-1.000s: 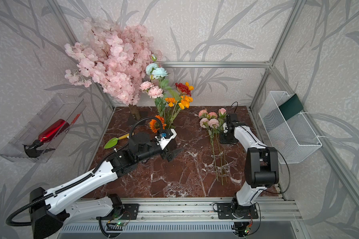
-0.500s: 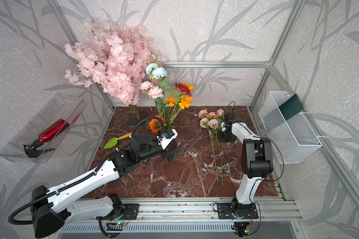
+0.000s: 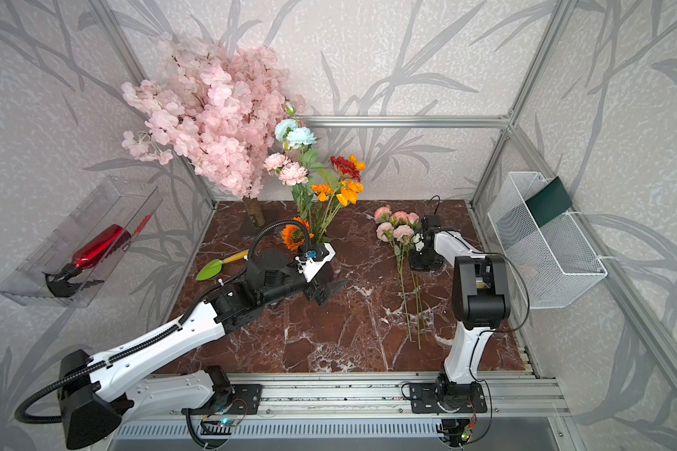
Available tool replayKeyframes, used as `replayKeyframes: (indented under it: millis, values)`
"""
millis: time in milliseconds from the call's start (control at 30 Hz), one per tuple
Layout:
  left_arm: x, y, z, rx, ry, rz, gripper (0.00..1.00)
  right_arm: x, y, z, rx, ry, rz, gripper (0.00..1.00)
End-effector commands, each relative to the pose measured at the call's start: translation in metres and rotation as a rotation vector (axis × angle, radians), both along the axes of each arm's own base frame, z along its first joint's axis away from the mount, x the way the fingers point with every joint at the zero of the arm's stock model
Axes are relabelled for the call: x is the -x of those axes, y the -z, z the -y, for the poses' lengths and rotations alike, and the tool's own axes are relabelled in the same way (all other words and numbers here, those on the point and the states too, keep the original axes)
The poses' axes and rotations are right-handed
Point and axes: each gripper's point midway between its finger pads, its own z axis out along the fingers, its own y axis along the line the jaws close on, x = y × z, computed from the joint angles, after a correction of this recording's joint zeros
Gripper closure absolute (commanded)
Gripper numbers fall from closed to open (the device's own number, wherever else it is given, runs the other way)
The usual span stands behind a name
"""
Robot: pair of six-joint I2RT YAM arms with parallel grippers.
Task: Pick out pink flowers from the vase
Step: Place the flower at the center of the board.
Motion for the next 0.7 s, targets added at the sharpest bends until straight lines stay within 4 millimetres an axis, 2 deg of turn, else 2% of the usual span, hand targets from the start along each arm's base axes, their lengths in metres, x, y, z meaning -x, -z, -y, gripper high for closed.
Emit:
replayKeyframes:
  millis: [0,233,667]
  values:
    - [0.003,-0.016,-0.004,0.016,-0.002,0.042,0.01,-0.003,0.003,-0.001,-0.012,-0.004,-0.001,0.89]
    - [0.005,-0.016,-0.007,0.016,-0.006,0.044,0.01,-0.002,0.002,-0.001,-0.009,-0.003,0.006,0.86]
    - [0.007,-0.018,-0.009,0.022,-0.005,0.045,0.01,0.000,-0.006,0.002,0.009,0.000,0.023,0.66]
